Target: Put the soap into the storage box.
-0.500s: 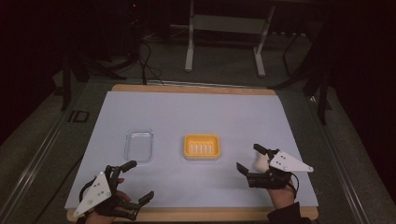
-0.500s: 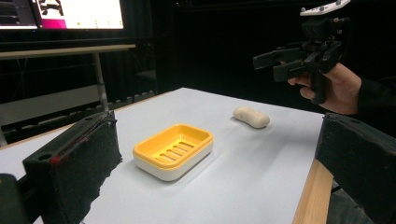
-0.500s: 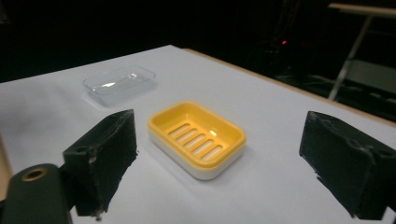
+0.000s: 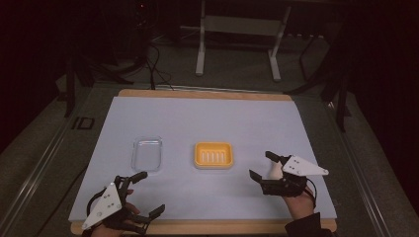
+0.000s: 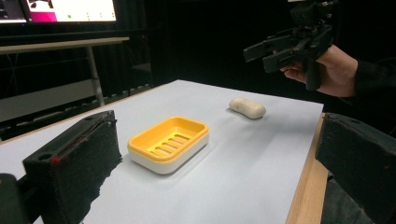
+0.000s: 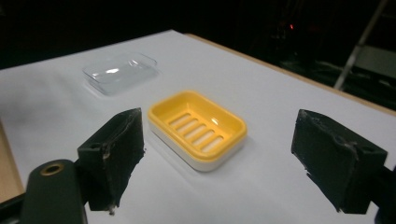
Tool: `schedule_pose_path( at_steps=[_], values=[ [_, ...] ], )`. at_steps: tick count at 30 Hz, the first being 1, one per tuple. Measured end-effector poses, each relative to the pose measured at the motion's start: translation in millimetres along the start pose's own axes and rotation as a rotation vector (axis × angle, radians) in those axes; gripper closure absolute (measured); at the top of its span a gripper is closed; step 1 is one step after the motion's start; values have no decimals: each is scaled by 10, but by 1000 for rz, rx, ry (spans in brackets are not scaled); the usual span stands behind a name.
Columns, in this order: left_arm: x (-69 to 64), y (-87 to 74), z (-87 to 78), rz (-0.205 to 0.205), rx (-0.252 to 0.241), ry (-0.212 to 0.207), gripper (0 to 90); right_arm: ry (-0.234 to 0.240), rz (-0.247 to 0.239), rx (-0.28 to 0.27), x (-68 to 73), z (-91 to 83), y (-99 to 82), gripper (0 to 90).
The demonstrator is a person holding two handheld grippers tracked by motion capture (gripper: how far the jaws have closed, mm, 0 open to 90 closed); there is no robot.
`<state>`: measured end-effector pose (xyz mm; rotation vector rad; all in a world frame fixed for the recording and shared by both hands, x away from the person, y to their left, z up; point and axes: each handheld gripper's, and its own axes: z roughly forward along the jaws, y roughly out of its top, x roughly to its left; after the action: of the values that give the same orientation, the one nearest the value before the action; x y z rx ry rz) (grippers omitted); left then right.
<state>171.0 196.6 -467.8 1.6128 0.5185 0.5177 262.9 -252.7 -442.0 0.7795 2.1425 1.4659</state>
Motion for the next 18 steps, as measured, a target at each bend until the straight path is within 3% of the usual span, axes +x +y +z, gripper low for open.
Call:
schedule_pose_path(
  at_steps=[2, 4, 8, 10, 12, 13, 18],
  values=[
    [-1, -1, 2, 1, 1, 0, 1, 0, 0, 0, 0, 0, 0, 167],
    [-13, -3, 9, 7, 5, -3, 1, 17, 30, 65, -78, 37, 55, 159],
    [-17, -3, 7, 9, 5, -7, 1, 54, 57, 85, -124, 45, 88, 132],
    [-18, -4, 8, 7, 8, -10, 1, 89, 56, 132, -155, 39, 136, 128],
    [-18, -5, 9, 7, 9, -12, 1, 100, 52, 144, -155, 36, 149, 124],
    [-19, -6, 13, 7, 9, -14, 1, 87, 17, 166, -141, 27, 171, 112],
    [-19, -8, 17, 10, 15, -18, 1, 98, -30, 226, -105, 44, 211, 111]
  ],
)
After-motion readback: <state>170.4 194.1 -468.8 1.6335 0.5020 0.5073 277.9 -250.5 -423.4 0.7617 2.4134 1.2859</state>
